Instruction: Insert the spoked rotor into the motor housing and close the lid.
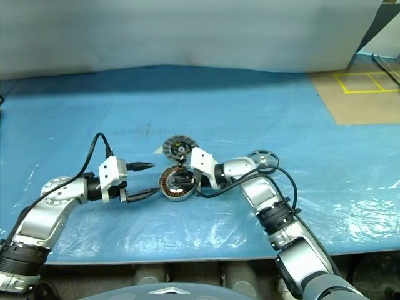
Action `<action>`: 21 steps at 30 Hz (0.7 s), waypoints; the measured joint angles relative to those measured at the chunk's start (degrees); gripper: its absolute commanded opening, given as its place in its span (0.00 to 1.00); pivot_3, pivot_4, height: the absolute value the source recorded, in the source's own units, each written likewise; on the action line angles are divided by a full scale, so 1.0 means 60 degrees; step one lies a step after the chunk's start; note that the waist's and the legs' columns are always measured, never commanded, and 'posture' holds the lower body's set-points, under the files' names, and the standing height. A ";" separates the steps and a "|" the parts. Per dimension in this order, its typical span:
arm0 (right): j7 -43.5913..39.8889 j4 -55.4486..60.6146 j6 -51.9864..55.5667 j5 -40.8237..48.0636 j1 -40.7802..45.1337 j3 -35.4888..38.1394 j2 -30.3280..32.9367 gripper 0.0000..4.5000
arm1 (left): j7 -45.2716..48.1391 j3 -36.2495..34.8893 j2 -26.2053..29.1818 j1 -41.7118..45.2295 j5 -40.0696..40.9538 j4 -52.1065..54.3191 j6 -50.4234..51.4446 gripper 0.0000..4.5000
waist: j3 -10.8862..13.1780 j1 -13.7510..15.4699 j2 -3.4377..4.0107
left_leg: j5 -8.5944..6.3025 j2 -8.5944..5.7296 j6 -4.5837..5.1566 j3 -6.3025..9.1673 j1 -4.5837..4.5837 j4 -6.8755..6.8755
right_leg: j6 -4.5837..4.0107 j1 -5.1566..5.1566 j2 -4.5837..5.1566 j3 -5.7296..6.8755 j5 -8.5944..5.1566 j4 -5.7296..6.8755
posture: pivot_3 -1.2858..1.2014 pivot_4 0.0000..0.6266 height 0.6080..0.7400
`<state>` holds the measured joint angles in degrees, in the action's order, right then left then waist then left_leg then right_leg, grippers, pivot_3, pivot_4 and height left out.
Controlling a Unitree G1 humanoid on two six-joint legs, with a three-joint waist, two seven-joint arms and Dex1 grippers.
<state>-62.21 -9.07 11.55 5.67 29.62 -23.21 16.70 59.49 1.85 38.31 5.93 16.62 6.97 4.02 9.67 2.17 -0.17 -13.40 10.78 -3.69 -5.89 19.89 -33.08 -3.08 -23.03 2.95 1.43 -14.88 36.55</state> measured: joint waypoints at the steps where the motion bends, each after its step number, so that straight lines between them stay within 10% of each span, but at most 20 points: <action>1: 0.0001 -0.0009 -0.0025 -0.0004 0.0000 0.0000 0.0000 0.14 | 0.0000 0.0000 0.0000 0.0000 0.0000 0.0000 0.0021 0.83 | 0.0000 0.0001 0.0000 | 0.0001 -0.0001 0.0001 0.0000 0.0001 0.0000 | 0.0000 0.0000 0.0000 0.0000 0.0000 0.0000 | 0.52 0.24 1.00; 21: 0.0005 -0.0220 -0.0162 -0.0059 -0.0001 -0.0003 0.0164 0.14 | 0.0050 0.0000 0.0001 -0.0026 -0.0041 -0.0421 -0.0430 0.83 | 0.0000 0.0003 0.0000 | 0.0003 0.0000 0.0004 0.0000 0.0000 -0.0002 | 0.0000 0.0000 0.0000 0.0000 0.0000 0.0003 | 0.52 0.24 1.00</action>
<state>-62.17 -10.39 10.57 5.32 29.61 -23.23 17.69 59.79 1.85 38.31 5.77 16.38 4.45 1.44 9.67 2.19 -0.18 -13.38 10.78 -3.67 -5.89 19.89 -33.09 -3.08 -23.03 2.95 1.43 -14.87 36.56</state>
